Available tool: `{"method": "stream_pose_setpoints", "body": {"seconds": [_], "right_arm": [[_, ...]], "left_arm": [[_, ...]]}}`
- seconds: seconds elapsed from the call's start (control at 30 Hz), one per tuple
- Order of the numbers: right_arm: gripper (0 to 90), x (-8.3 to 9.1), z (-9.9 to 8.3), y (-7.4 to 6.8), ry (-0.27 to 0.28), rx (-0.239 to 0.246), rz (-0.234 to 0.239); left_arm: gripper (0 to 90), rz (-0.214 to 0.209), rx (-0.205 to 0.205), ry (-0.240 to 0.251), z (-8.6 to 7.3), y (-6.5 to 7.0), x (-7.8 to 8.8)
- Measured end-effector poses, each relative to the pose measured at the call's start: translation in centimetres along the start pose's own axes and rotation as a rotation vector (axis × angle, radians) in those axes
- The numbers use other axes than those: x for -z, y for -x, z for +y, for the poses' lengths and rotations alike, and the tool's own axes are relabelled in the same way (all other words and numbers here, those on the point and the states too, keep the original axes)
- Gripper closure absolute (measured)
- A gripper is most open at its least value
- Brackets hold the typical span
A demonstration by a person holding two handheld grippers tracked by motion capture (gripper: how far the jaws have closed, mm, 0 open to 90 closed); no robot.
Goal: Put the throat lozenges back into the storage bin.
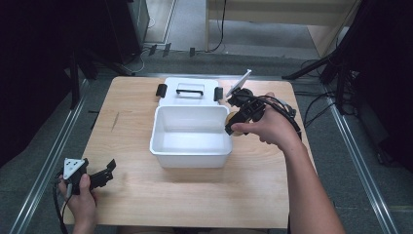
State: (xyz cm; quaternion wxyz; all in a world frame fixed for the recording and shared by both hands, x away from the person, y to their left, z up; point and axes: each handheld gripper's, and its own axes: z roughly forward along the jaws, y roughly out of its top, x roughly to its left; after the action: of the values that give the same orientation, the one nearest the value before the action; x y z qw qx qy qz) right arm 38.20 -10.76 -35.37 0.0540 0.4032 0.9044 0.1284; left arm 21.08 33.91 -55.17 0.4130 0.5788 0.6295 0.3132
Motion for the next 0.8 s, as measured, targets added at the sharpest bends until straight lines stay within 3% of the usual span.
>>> {"method": "stream_pose_setpoints", "body": {"seconds": [0.43,0.73,0.8], "right_arm": [[20.4,-0.4,1.3,-1.4,0.003,0.035,0.004],[20.4,-0.9,2.0,-2.5,0.034,0.157,-0.017],[20.4,-1.0,2.1,-2.6,0.034,0.165,-0.019]], "left_arm": [[0.0,-0.001,0.003,-0.002,0.0,0.0,0.0],[0.0,-0.001,0.004,-0.001,0.0,0.0,0.0],[0.0,-0.001,0.005,-0.002,0.0,0.0,0.0]]}}
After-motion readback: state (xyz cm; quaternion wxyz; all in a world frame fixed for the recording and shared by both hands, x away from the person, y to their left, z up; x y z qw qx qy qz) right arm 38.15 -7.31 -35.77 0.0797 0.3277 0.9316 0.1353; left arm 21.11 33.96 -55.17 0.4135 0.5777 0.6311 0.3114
